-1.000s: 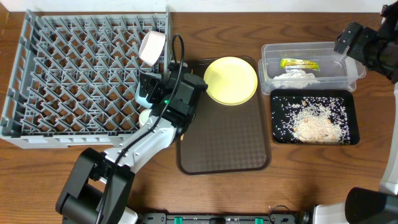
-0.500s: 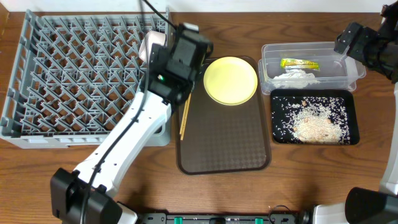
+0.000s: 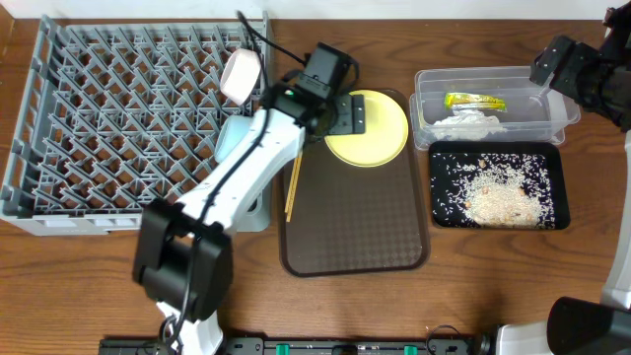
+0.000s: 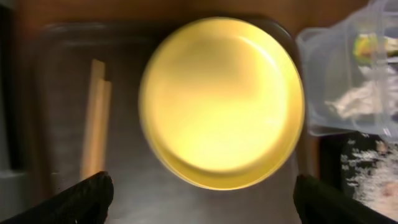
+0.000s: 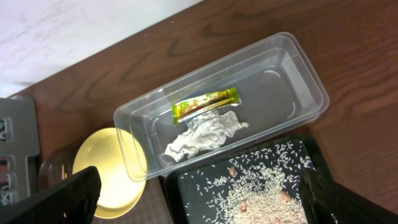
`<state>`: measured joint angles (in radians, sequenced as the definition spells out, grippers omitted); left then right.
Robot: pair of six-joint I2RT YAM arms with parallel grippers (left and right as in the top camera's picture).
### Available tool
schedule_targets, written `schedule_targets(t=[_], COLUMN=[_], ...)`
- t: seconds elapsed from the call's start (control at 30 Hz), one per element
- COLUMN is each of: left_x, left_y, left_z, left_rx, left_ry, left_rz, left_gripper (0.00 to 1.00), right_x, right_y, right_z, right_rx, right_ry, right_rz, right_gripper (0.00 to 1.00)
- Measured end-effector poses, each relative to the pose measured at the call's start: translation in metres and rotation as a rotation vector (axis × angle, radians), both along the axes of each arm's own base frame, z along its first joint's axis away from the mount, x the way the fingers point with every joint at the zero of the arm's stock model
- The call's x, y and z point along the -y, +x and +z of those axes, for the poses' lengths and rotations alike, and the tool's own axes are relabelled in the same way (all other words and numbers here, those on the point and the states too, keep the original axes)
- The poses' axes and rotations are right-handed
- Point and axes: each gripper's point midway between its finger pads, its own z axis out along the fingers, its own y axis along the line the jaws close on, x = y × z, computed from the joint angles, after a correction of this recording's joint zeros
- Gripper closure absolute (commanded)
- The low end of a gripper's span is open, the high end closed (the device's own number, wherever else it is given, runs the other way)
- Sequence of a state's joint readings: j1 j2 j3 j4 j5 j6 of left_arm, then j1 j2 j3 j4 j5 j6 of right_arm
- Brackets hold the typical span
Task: Sort waste into correct bins and load items into the dishwasher
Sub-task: 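Release blue bowl and move left gripper to yellow plate, then grip yellow plate edge with left gripper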
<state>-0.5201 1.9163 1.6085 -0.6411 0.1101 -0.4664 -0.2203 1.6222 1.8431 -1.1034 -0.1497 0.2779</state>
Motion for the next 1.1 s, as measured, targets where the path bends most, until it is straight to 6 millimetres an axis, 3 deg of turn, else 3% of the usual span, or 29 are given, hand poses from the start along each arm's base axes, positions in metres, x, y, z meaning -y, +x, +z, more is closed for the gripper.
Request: schedule_targets(t=[0.13, 0.27, 0.43, 0.63, 0.9, 1.1], left_x=[0.01, -0.007, -0.012, -0.007, -0.004, -0.003], left_y=[-0.011, -0.024, -0.015, -0.009, -0.005, -0.003], left_z=[-0.016, -0.041, -0.075, -0.102, -0.11, -0.111], left_rx=[-0.086, -0.183, -0.191, -0.196, -0.193, -0.186], left_ry=[-0.034, 0.036, 0.074, 0.078, 0.063, 0.046], left_rz=[0.073, 0.281, 0.446, 0.495, 0.516, 0.536], left_gripper=[0.17, 0.18, 0.27, 0.38, 0.48, 0.51], right_x=[0.0, 0.0, 0.0, 0.0, 0.0, 0.0], right_y=[0.0, 0.0, 0.0, 0.0, 0.0, 0.0], right_z=[0.0, 0.0, 0.0, 0.0, 0.0, 0.0], right_rx=[0.0, 0.0, 0.0, 0.0, 0.0, 0.0], right_ry=[0.0, 0.0, 0.0, 0.0, 0.0, 0.0], right_rz=[0.0, 0.0, 0.0, 0.0, 0.0, 0.0], right_gripper=[0.01, 0.01, 0.01, 0.01, 0.01, 0.01])
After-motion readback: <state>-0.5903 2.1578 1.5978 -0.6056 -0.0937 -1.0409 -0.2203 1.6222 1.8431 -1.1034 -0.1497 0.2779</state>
